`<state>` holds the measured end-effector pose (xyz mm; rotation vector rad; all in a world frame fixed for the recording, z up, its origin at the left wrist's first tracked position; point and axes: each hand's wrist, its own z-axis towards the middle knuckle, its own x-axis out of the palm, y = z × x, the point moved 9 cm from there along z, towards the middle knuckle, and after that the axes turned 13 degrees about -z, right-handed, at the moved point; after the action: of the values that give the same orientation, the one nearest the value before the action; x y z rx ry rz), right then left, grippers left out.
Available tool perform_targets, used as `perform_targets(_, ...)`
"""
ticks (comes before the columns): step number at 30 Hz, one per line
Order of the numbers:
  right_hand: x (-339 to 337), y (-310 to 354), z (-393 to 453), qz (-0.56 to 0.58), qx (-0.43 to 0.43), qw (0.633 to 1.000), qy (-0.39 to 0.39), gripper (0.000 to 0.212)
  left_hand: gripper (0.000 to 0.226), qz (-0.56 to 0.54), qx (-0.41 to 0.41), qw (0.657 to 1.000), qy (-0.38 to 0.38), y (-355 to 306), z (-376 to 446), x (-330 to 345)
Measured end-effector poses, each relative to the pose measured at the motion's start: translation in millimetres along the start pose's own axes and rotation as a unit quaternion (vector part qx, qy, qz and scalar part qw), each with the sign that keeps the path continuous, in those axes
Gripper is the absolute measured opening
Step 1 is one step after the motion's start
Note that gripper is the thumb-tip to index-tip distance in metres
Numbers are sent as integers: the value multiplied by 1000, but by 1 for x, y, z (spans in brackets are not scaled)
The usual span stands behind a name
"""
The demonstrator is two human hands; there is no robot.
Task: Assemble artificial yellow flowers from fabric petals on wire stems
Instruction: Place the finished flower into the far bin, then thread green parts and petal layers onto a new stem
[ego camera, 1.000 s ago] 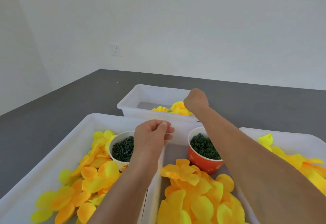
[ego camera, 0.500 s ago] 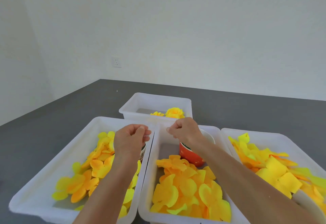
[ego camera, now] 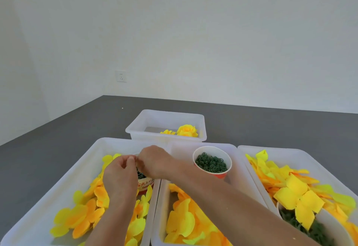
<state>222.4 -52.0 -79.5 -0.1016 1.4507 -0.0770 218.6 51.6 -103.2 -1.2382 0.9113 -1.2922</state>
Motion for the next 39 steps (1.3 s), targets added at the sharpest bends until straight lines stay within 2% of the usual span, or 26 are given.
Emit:
perform_targets(1, 6, 4, 4, -22, -3, 1000, 12, 13, 25, 2, 3, 1000, -6, 0, 0, -2)
perform_targets(3, 16, 9, 9, -40, -7, 998, 37, 22, 28, -4, -3, 1000, -11, 1, 0, -4)
perform_targets(8, 27, 9, 21, -12, 3, 997, 79, 28, 24, -7, -5, 1000, -6, 2, 2, -3)
perform_targets(15, 34, 8, 29, -70, 1, 994, 86, 37, 20, -8, -10, 1000, -9, 5, 2, -3)
perform_targets(23, 31, 8, 25, -61, 2, 997, 38, 34, 21, -18, -14, 1000, -8, 4, 1, -3)
perform_targets(32, 22, 13, 14, -99, -40, 994, -9, 38, 20, -30, -22, 999, -18, 4, -1, -6)
perform_targets(36, 20, 5, 13, -77, -8, 997, -11, 30, 20, -31, -24, 999, -24, 3, 0, -8)
perform_targets(39, 16, -9, 11, 0, 40, 999, -18, 25, 20, -45, -28, 998, -31, 3, 4, -14)
